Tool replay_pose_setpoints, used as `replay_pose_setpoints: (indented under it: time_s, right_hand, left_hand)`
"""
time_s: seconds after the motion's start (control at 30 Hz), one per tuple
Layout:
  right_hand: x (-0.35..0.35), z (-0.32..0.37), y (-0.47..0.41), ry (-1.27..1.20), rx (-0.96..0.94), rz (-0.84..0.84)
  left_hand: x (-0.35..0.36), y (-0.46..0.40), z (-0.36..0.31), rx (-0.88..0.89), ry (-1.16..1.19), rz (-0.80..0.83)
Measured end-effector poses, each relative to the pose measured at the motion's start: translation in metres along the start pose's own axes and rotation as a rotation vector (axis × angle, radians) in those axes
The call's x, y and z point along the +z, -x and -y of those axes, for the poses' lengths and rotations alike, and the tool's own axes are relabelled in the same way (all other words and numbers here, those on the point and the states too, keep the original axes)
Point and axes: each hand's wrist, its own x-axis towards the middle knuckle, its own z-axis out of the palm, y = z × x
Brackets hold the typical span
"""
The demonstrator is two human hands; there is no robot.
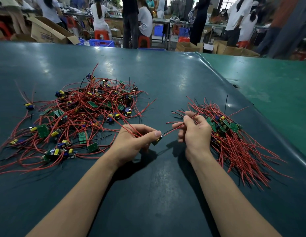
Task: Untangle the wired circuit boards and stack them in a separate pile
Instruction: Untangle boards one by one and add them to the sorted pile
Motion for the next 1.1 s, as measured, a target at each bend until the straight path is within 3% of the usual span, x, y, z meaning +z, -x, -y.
replay_pose_setpoints:
  time_s: [0.2,0.53,0.7,0.8,0.93,1.1]
  right_hand:
    - [-0.001,0.000,0.001,0.140,-0.127,-0.009]
    - [-0.004,0.004,-0.002,-0.076,-0.049,-0.024]
    - [-0.004,0.007,-0.003,-0.179,0.138,-0.057]
    - [0.000,0.007,0.002,-0.117,0.265,0.067]
    - [0.007,0.001,0.017,0.046,0.265,0.397]
    - [0.006,0.002,0.016,0.051,0.175,0.349]
  left_hand:
    - [0.000,0.000,0.000,-0.002,0.011,0.002]
    - [-0.002,-0.001,0.001,-0.001,0.065,0.011]
    - [-0.004,-0.002,0.002,0.006,0.110,-0.047]
    - [-0.005,-0.004,0.004,0.008,0.179,-0.143]
    - [-0.005,-0.004,0.005,0.015,0.121,-0.138]
    - [-0.005,-0.002,0.006,0.018,0.083,-0.086]
